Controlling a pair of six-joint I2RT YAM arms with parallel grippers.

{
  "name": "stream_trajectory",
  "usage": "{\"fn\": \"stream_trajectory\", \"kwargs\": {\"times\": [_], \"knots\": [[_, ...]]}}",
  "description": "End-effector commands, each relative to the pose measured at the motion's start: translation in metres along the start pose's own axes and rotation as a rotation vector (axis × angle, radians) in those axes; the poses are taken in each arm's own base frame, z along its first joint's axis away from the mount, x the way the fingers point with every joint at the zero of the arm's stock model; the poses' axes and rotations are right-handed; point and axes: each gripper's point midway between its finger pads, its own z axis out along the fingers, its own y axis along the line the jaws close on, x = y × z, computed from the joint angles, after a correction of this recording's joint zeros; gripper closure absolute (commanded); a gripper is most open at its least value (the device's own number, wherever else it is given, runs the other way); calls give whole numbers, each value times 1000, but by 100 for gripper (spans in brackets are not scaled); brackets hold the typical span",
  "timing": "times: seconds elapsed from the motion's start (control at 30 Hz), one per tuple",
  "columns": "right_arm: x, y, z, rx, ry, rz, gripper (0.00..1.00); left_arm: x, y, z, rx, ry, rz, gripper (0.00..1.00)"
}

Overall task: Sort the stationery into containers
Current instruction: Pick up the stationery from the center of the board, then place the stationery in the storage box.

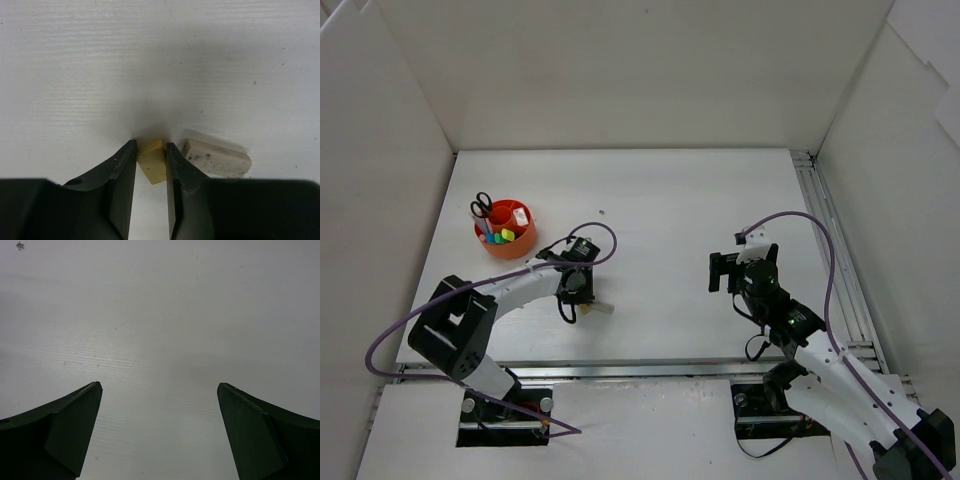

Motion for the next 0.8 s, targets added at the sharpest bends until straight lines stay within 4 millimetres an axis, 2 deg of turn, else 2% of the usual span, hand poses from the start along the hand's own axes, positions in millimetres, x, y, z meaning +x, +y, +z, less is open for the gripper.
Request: {"fn": "stream_trajectory", "kwargs": {"times": [0.0, 0.07, 0.23, 0.37, 0.43, 0.5, 0.53, 0.6, 0.63, 0.7, 0.73, 0.77], "knots": [[-16, -5, 1, 30, -62, 29, 2, 1, -12, -6, 34, 32, 13, 100], [-17, -5, 1, 30, -66, 32, 2, -21, -10, -16, -5, -33, 21, 100], [-17, -7, 0, 38, -69, 34, 2, -73, -25, -58, 27, -184, 58, 100], [-20, -5, -2, 26, -82, 39, 2, -120, -10, -93, -7, -318, 25, 100], [-20, -5, -2, 27, -85, 38, 2, -153, 10, -111, -45, -399, -2, 100], [-20, -6, -3, 31, -87, 34, 2, -175, 28, -121, -89, -450, -26, 100], [-21, -8, -3, 37, -92, 35, 2, -197, 45, -135, -122, -498, -48, 100], [-21, -7, -2, 33, -99, 33, 2, -218, 63, -143, -165, -533, -59, 100], [-22, -7, -2, 33, -101, 33, 2, -241, 76, -161, -183, -589, -60, 100], [-21, -8, 0, 37, -97, 24, 2, -260, 91, -165, -223, -610, -56, 100], [-21, -9, 0, 44, -98, 22, 2, -279, 106, -181, -264, -660, -39, 100], [-19, -11, 1, 58, -88, 14, 2, -288, 113, -176, -289, -659, -16, 100]]}}
